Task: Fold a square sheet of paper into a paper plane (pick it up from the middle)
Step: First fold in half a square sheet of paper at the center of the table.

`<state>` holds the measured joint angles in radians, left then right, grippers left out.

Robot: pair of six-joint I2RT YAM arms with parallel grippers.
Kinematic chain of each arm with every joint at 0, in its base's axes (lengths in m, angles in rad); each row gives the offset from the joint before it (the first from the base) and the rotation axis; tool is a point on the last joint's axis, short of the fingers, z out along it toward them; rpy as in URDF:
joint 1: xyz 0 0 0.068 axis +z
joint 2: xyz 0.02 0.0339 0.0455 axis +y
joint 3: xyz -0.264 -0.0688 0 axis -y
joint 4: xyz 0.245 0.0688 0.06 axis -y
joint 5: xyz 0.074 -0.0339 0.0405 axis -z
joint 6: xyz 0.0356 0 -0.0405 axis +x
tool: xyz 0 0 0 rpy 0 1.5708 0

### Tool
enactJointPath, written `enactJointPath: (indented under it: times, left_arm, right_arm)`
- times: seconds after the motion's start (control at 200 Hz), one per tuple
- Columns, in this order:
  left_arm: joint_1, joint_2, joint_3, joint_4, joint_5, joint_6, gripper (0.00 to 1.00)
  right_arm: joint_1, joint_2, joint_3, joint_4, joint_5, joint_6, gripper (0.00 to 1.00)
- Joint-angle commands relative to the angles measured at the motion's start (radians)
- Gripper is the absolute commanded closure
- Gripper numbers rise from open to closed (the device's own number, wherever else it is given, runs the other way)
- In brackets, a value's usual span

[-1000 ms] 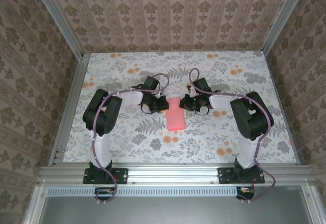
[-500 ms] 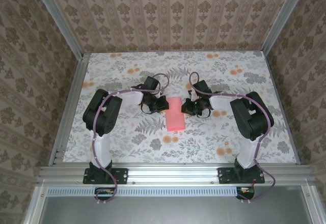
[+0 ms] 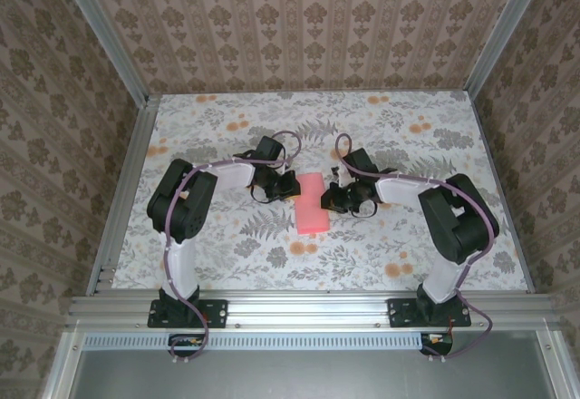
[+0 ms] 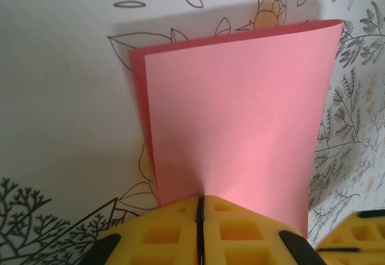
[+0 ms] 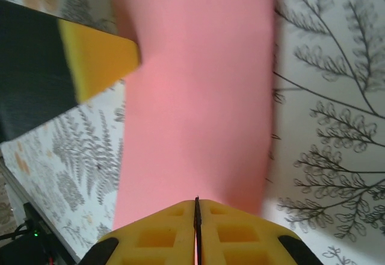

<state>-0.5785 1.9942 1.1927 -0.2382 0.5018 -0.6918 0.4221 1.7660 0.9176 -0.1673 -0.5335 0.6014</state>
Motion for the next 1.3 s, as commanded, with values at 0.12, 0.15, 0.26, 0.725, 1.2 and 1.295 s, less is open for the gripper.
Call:
enactJointPath:
  times: [0.12, 0.15, 0.26, 0.725, 1.2, 1.295]
  left_arm:
    - [-0.012, 0.012, -0.062, -0.147, -0.100, 0.012, 0.90]
    - [-0.012, 0.004, -0.062, -0.149, -0.101, 0.013, 0.90]
    - [-0.009, -0.047, -0.069, -0.137, -0.084, 0.012, 0.90]
    - [-0.053, 0.005, 0.128, -0.060, 0.060, 0.011, 0.84]
    - [-0.054, 0.120, 0.157, -0.009, 0.060, -0.044, 0.86]
    - [-0.049, 0.117, 0.155, 0.018, 0.075, -0.054, 0.86]
  right_arm:
    - [0.017, 0.070, -0.013, -0.074, 0.035, -0.039, 0.89]
    - [0.022, 0.077, -0.010, -0.078, 0.031, -0.047, 0.89]
    - [0.049, 0.099, 0.005, -0.100, 0.006, -0.093, 0.89]
    - [0.065, 0.094, 0.001, -0.075, -0.049, -0.124, 0.89]
    - [0.065, 0.099, -0.029, -0.024, -0.060, -0.074, 0.90]
    - [0.064, 0.104, -0.033, -0.030, -0.056, -0.076, 0.90]
